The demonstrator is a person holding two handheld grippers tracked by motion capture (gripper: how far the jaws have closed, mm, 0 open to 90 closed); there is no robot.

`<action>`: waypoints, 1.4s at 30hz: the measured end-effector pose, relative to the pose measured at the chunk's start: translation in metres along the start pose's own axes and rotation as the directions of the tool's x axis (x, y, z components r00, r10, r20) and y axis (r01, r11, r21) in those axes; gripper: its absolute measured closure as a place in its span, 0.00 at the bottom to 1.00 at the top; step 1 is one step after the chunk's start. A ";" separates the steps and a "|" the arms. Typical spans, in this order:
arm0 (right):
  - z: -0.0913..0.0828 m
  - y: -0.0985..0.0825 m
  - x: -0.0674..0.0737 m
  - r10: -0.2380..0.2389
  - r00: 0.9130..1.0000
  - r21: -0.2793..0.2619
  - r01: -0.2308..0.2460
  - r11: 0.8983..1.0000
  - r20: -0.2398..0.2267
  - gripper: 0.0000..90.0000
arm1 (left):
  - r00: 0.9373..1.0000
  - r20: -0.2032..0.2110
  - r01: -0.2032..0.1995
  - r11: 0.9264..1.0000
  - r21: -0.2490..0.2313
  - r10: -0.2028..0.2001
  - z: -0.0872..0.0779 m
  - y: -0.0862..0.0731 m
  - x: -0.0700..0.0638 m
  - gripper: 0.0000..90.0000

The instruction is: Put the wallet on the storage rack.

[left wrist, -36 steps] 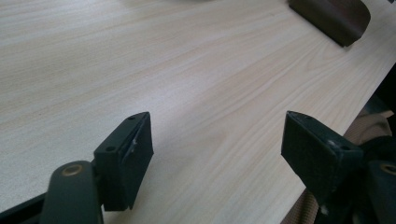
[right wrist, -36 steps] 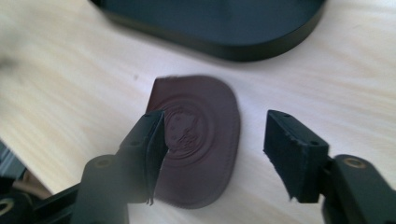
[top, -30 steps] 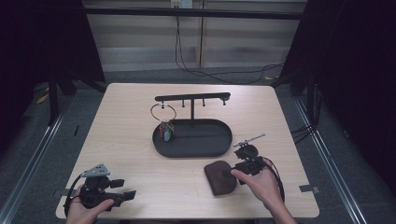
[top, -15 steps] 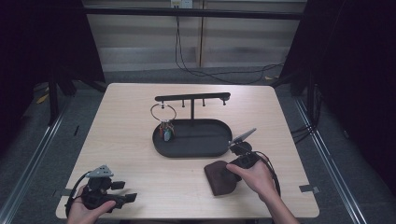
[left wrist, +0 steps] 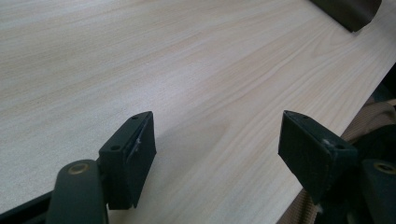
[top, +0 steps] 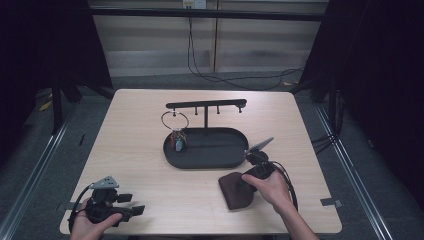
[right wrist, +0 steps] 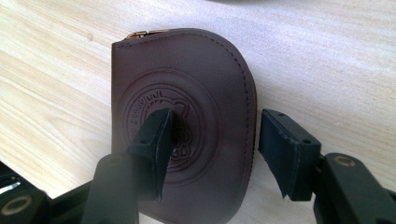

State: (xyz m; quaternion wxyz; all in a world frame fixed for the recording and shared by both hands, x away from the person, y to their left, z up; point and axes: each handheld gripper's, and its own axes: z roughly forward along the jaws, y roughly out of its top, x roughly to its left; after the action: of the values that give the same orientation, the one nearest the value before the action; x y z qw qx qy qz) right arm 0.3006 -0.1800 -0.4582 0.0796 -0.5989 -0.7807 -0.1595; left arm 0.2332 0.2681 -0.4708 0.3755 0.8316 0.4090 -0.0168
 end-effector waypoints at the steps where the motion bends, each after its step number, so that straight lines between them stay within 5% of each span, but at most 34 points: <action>1: 0.000 0.000 0.000 -0.001 1.000 0.004 0.001 1.000 0.005 0.49 | 1.000 0.004 0.002 1.000 -0.001 -0.002 0.000 0.000 0.000 0.31; 6: 0.002 -0.003 -0.004 0.035 0.999 -0.011 -0.036 0.999 -0.022 0.47 | 1.000 0.004 0.012 1.000 0.003 -0.012 0.001 0.000 0.000 0.31; 9: 0.004 -0.006 -0.012 0.076 0.993 -0.019 -0.078 0.997 -0.093 0.53 | 1.000 0.007 0.023 1.000 0.005 -0.023 0.002 0.000 0.001 0.31; 12: 0.003 -0.009 -0.013 0.066 0.991 -0.041 -0.071 0.997 -0.115 0.59 | 1.000 0.007 0.021 1.000 0.005 -0.021 0.002 0.000 0.001 0.31; 16: 0.002 -0.008 -0.009 0.061 0.994 -0.043 -0.065 0.997 -0.093 0.61 | 1.000 0.005 0.017 1.000 0.004 -0.017 0.001 -0.001 0.001 0.31; 18: -0.001 -0.008 -0.012 0.065 0.994 -0.066 -0.072 0.995 -0.092 0.72 | 1.000 0.004 0.019 1.000 0.003 -0.019 0.001 -0.001 0.001 0.31; 42: -0.031 -0.006 -0.005 0.021 0.997 -0.125 -0.030 0.992 -0.069 0.91 | 1.000 0.016 0.022 1.000 -0.001 -0.022 0.001 0.000 0.000 0.33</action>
State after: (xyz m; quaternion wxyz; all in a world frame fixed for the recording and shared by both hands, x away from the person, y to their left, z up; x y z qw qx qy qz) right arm 0.2937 -0.1965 -0.4316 0.0700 -0.6070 -0.7582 -0.2276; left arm 0.2339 0.2673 -0.4719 0.3789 0.8266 0.4153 -0.0274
